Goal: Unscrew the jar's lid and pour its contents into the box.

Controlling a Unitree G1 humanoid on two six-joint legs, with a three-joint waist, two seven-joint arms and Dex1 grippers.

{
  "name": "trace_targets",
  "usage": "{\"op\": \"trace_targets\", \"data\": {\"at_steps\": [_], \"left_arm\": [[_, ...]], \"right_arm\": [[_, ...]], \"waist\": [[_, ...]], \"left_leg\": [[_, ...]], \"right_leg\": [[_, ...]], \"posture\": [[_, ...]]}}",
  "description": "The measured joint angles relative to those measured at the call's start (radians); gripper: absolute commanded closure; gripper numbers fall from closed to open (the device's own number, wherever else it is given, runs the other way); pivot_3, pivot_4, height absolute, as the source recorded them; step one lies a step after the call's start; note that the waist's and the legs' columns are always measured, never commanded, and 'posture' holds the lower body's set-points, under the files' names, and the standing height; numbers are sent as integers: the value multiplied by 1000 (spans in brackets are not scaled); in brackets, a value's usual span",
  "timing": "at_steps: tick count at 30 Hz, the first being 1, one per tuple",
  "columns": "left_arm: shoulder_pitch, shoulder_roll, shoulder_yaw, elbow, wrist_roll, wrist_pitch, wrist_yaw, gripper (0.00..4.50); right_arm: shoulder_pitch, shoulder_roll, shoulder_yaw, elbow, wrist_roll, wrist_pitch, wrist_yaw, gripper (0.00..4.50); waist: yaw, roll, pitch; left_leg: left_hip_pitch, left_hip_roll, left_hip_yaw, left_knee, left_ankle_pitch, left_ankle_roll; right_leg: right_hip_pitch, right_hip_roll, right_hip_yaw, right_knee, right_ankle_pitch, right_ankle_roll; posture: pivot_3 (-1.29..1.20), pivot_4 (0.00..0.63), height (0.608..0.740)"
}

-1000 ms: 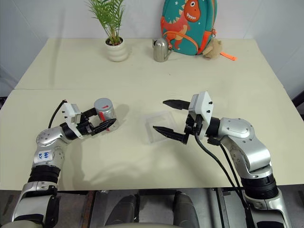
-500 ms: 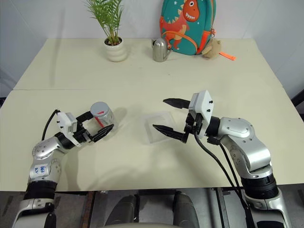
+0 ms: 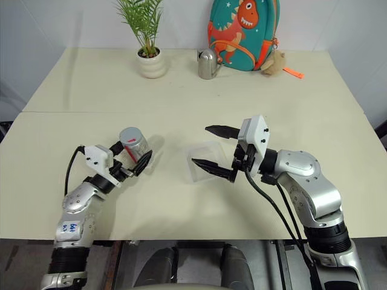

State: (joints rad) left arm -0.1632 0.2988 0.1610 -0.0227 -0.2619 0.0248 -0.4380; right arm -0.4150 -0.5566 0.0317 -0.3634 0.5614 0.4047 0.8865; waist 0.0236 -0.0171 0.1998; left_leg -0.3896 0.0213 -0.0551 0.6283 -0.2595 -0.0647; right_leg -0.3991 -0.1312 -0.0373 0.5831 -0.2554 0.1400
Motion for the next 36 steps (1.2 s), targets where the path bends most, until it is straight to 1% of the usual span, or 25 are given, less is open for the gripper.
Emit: {"op": "trace_targets", "data": {"at_steps": [4,5,7,13,17,20,23,26,29,32,36], "left_arm": [[-10,-24,-16,-4,18,8,38,9],[-10,-29,-21,-4,23,7,45,192],[-14,-40,-27,-3,32,6,55,625],[-24,-43,-28,-3,36,6,70,2532],[-26,-40,-26,0,31,6,59,2587],[-39,-13,-24,4,-16,28,-12,2587],[-96,89,-21,2,-107,90,-167,2587],[-169,218,-15,-2,-212,198,-334,2587],[-255,291,-7,-5,-265,285,-414,2587],[-299,303,-22,-11,-289,356,-445,2587],[-304,277,-66,-25,-291,402,-456,2587]], "right_arm": [[0,2,0,0,0,9,-6,0],[0,4,0,0,0,9,-6,0],[0,5,1,0,0,10,-6,0],[1,13,2,-4,0,10,-6,0],[2,15,2,-18,0,11,-9,0],[-2,30,2,-30,15,38,-35,0],[-57,42,17,-33,33,122,-77,0],[-184,62,51,-47,37,209,-124,0],[-284,115,85,-53,41,260,-163,0],[-343,164,141,-24,18,293,-190,0],[-391,209,203,32,-22,318,-210,0]], "waist": [[-1,0,0],[-1,0,0],[0,0,0],[0,0,0],[0,0,0],[-1,0,0],[-5,0,0],[-15,1,0],[-24,1,0],[-26,1,0],[-27,0,0]], "left_leg": [[0,0,0,0,0,0],[0,0,0,0,0,0],[0,0,0,0,0,0],[0,0,0,0,0,0],[0,0,0,0,0,0],[0,0,0,0,0,0],[0,0,0,1,0,0],[-1,1,0,0,0,0],[-1,1,0,-1,0,0],[-2,1,0,-2,-1,1],[-10,1,1,-1,-1,1]], "right_leg": [[0,0,0,0,0,0],[0,0,0,0,0,0],[0,0,0,0,0,0],[0,0,0,-1,0,0],[0,0,0,-1,0,0],[0,0,0,0,0,-1],[-2,0,0,1,-1,-2],[-3,1,0,3,-2,-4],[-4,1,0,3,-2,-3],[-4,1,0,6,-3,-1],[-13,1,0,8,-4,0]], "posture": [[0,150,740],[0,150,740],[0,150,740],[0,150,740],[0,150,740],[0,150,740],[0,150,740],[0,150,740],[0,150,740],[0,150,740],[0,150,740]]}}
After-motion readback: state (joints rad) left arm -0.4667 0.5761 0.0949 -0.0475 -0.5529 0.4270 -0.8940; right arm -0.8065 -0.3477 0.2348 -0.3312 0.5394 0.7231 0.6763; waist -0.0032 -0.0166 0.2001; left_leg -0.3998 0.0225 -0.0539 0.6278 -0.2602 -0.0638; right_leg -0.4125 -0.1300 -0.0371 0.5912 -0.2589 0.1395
